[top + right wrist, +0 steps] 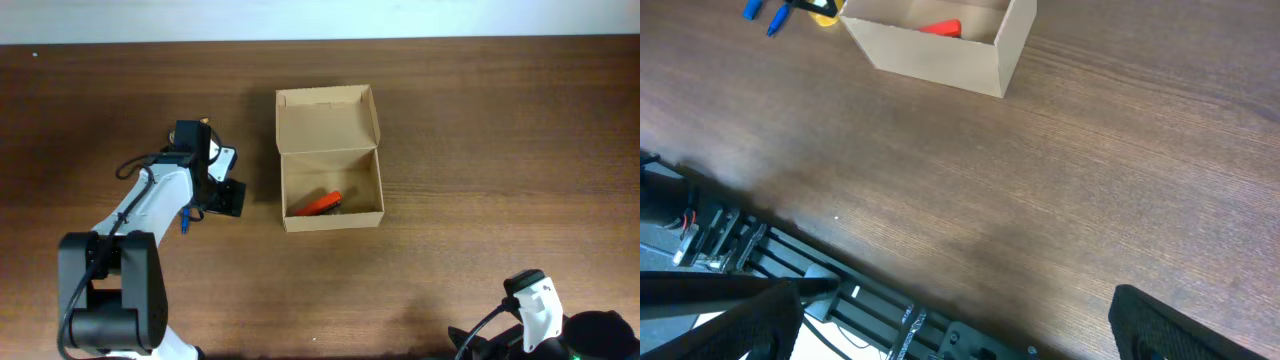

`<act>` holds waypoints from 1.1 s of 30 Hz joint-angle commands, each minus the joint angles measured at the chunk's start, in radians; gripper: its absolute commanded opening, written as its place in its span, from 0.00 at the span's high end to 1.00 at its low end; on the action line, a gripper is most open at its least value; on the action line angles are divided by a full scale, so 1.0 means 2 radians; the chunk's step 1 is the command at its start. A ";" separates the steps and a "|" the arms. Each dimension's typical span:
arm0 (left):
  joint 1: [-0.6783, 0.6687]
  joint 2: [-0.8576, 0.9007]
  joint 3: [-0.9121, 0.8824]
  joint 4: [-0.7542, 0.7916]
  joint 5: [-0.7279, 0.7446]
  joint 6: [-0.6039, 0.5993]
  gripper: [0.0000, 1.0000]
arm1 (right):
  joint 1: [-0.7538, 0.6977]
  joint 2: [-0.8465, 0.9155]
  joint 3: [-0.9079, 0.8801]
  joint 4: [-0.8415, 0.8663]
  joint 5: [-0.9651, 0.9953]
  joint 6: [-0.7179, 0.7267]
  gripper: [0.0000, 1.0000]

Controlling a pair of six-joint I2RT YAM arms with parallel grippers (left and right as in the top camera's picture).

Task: Pack container
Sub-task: 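Move the left gripper over the blue-and-white staples box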

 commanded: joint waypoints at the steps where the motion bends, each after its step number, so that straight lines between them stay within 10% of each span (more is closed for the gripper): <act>1: -0.002 -0.013 -0.003 0.004 -0.008 -0.008 0.18 | 0.002 -0.002 -0.002 0.000 -0.003 -0.003 0.01; 13: -0.001 -0.008 0.003 0.174 -0.084 -0.135 0.13 | 0.002 -0.002 -0.002 0.000 -0.003 -0.003 0.01; 33: 0.005 0.124 0.128 0.145 -0.067 -0.184 0.08 | 0.002 -0.002 -0.002 0.000 -0.003 -0.003 0.01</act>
